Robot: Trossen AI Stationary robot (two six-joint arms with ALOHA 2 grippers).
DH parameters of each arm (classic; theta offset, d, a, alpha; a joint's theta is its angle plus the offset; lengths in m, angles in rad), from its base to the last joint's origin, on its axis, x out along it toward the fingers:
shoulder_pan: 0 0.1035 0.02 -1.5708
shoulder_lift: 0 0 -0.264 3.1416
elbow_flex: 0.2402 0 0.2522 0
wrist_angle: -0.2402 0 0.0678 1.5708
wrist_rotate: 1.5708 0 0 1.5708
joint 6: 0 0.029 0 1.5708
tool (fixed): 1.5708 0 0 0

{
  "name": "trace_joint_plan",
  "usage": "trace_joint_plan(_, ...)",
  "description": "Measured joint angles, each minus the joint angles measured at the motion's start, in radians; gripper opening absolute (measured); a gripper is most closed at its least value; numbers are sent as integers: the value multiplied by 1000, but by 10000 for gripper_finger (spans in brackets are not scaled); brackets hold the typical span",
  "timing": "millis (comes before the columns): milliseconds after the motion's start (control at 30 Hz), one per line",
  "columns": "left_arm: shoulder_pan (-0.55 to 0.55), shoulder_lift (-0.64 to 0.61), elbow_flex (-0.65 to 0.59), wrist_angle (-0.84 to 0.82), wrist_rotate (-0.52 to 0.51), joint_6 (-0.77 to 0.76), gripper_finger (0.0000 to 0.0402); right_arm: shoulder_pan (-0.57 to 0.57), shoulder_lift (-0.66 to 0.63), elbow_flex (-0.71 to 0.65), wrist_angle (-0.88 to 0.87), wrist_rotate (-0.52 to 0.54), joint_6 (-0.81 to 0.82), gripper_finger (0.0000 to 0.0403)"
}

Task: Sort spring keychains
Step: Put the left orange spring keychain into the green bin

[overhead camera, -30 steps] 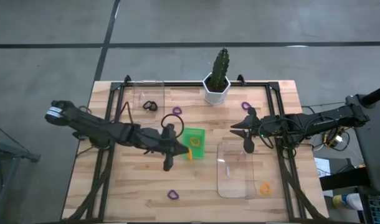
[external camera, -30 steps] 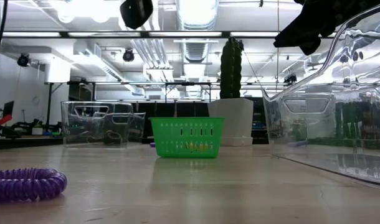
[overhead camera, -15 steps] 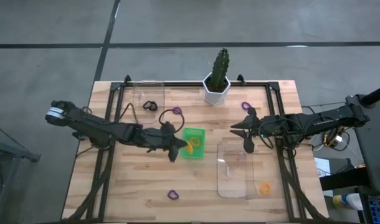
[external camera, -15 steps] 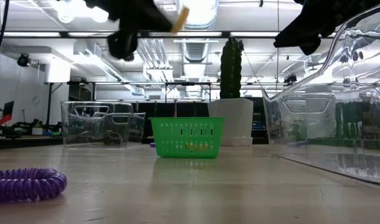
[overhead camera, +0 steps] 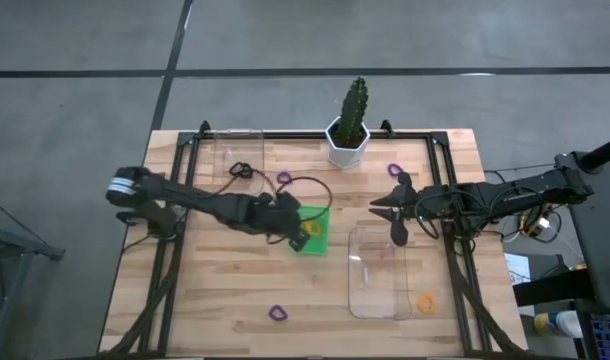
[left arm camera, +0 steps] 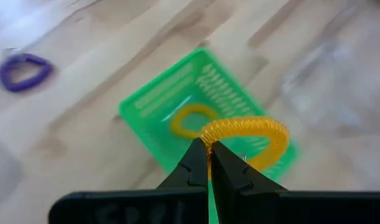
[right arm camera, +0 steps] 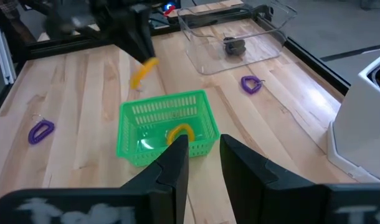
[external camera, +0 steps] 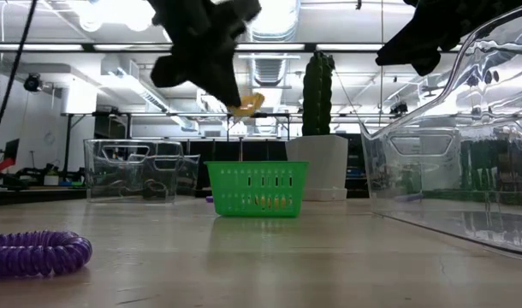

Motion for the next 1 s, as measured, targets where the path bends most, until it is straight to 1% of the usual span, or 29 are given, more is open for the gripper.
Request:
trace_joint_plan(67, 19, 66, 78, -95, 10, 18, 0, 0, 0, 0, 0, 0, 0, 86)
trace_joint_plan(167, 47, 151, 168, -195, 61, 53, 0, 0, 0, 0, 0, 1, 3, 86)
trace_joint_plan(300, 87, 236, 239, -199, 182, 90, 0, 0, 0, 0, 0, 0, 7, 86)
trace_joint_plan(367, 99, 265, 257, -197, 224, 94, 0, 0, 0, 0, 0, 0, 8, 86)
trace_joint_plan(633, 126, 285, 248, -187, 288, 80, 0, 0, 0, 0, 0, 0, 8, 86)
trace_joint_plan(1000, 133, 287, 188, -135, 291, 80, 21, 0, 0, 0, 0, 0, 8, 86)
